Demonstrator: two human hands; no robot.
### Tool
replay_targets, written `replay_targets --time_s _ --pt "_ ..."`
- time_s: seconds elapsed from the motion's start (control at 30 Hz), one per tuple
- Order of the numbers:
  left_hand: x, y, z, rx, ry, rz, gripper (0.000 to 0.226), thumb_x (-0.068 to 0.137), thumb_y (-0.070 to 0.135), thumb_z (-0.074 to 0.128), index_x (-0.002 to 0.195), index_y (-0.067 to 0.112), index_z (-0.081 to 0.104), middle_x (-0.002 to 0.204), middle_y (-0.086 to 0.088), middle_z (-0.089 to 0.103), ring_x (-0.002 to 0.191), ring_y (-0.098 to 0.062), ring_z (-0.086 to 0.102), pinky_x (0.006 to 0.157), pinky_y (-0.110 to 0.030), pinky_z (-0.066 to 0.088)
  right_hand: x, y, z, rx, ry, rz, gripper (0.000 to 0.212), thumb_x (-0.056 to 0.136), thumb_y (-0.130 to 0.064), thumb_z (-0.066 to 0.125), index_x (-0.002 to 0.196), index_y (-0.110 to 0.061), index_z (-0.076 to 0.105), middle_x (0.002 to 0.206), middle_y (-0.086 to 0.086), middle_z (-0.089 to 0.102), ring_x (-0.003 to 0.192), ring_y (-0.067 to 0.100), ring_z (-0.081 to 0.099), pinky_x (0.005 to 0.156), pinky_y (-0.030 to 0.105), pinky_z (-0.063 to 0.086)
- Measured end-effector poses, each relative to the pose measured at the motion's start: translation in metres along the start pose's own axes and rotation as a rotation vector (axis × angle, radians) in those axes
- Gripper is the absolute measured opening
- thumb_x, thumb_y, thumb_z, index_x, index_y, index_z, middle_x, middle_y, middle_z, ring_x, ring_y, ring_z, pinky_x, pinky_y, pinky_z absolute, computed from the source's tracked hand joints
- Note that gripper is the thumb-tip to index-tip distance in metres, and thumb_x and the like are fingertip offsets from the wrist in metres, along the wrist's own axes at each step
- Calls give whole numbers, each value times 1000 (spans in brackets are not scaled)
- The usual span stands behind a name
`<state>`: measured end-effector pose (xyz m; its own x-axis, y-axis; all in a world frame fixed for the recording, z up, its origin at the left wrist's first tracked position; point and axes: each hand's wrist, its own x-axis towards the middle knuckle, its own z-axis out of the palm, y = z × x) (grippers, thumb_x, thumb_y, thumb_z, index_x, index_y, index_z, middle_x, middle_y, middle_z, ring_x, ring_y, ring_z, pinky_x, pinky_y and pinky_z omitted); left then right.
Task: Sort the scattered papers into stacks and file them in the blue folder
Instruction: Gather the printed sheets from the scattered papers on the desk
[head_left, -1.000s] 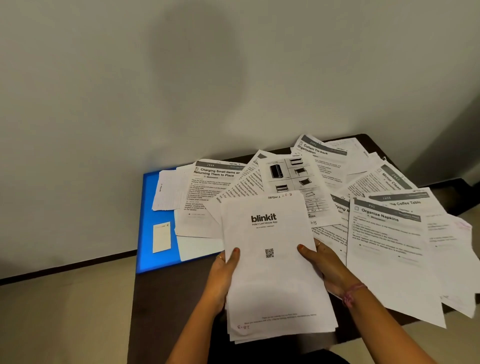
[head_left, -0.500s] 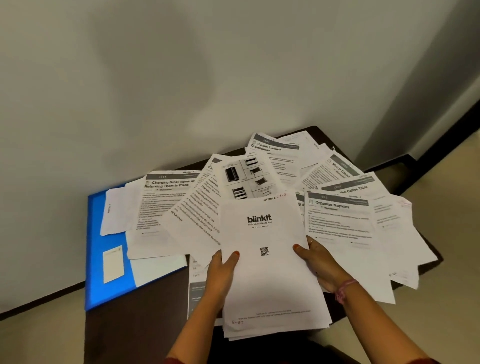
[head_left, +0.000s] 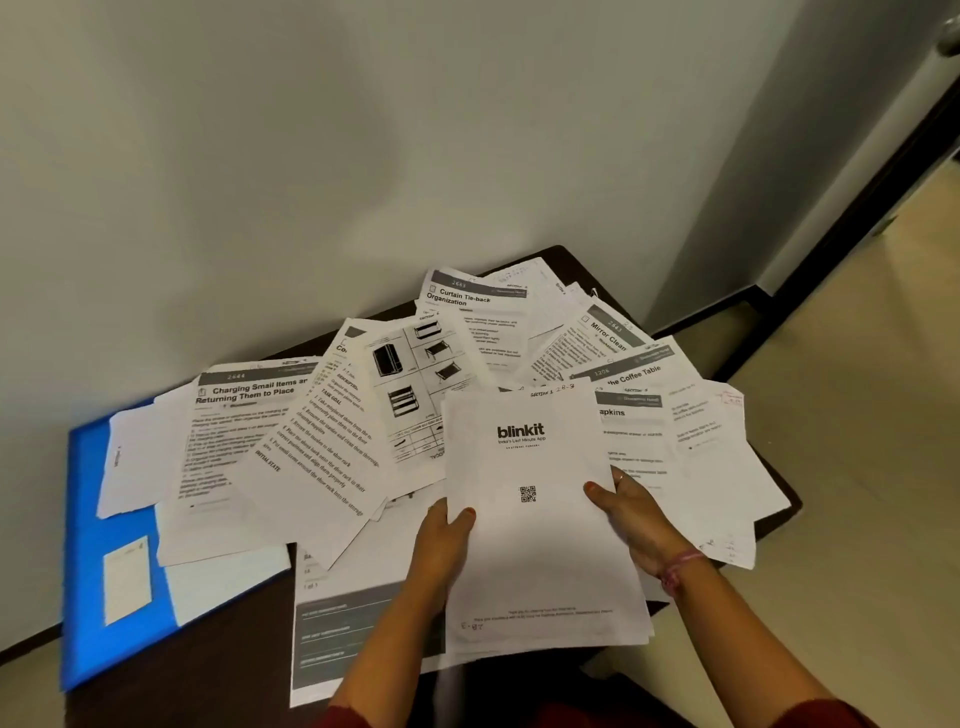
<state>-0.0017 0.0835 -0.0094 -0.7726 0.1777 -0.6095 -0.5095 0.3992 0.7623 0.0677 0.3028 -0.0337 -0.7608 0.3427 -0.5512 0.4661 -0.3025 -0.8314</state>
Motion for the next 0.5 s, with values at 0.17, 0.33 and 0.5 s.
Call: replay_targets --time_s 0.17,0.33,0.5 --pt "6 2 23 46 14 -20 32 98 22 46 129 16 50 123 -3 57 106 -24 58 93 -40 49 5 2 -19 -3 24 4 31 96 -8 51 125 -18 53 117 -3 64 105 13 61 81 22 49" --pt "10 5 42 31 -4 -43 28 98 21 45 126 19 51 118 -3 60 98 -21 61 79 -34 53 11 6 -39 -12 43 30 30 96 -9 51 126 -12 55 118 5 66 105 23 64 89 35 52" --pt "15 5 61 -56 -19 -58 22 96 17 49 116 20 59 109 -1 68 97 -22 65 89 -41 54 17 5 -61 -24 44 47 30 96 -9 51 126 -10 55 115 8 67 102 26 66 80 32 55"
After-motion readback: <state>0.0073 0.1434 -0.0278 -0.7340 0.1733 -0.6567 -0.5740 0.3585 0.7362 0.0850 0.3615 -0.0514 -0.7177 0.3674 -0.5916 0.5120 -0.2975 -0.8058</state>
